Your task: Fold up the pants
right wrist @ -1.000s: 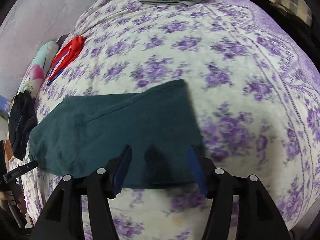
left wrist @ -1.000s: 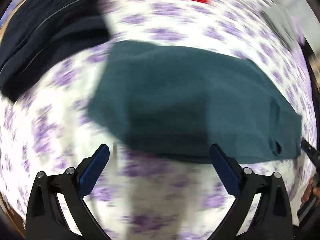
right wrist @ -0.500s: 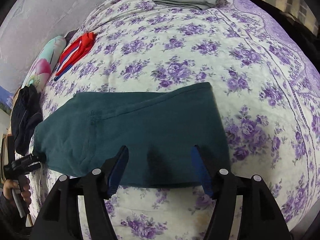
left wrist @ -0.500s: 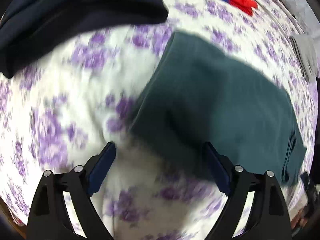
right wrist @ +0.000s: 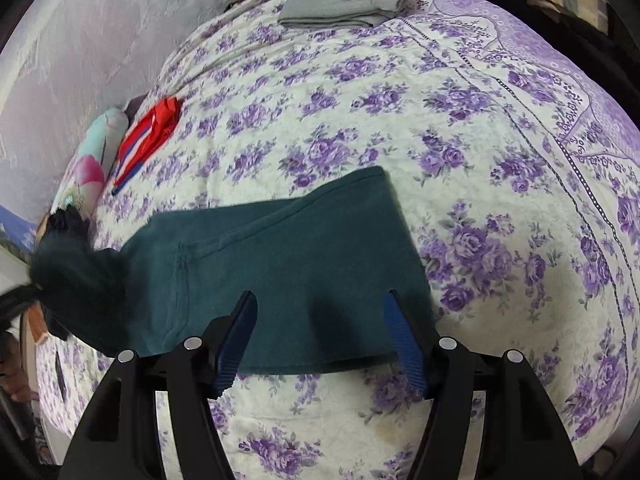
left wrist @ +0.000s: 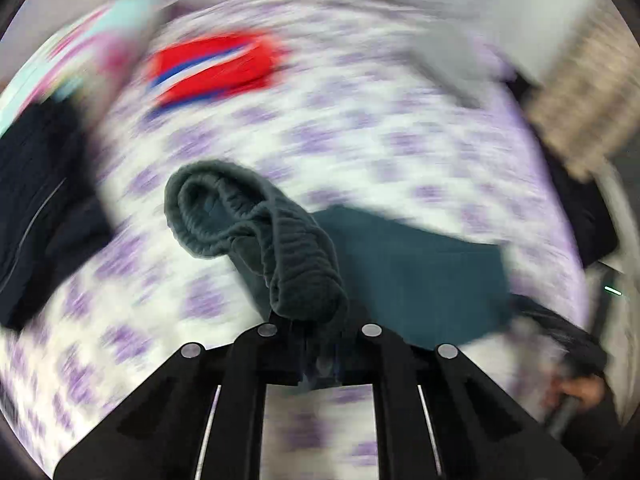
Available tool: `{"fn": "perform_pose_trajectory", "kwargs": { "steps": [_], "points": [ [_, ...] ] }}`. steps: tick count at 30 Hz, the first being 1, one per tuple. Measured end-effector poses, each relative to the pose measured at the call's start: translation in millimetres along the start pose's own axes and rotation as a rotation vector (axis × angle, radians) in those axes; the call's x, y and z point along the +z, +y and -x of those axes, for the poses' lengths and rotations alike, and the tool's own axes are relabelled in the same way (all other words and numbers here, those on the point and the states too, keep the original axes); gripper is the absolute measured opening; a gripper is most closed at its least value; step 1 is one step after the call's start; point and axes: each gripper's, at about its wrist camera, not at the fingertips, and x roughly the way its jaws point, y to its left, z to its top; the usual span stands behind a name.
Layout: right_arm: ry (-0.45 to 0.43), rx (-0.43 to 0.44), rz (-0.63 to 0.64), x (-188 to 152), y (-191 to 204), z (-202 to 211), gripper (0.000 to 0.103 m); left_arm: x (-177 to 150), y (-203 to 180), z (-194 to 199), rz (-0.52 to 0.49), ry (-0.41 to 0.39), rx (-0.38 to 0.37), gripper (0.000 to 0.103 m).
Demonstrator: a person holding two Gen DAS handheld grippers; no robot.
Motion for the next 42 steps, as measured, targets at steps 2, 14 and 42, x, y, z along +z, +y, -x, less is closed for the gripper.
{"fn": "perform_pose_trajectory", "kwargs": {
  "steps": [2, 14, 42],
  "points": [
    [-0.006, 0.013, -0.018, 0, -4, 3, 0.066, 5, -44, -5, -0.083, 0.013, -0.092, 0.009],
    [-0.025, 0.015, -0.098, -14, -39, 26, 0.071, -21, -130, -83, -0.236, 0.196, -0.111, 0.083],
    [-0.035, 0.292, 0.144, 27, 59, 45, 0.022, -40, 14, -79, 0.130, 0.167, 0.203, 0.089]
  ]
}}
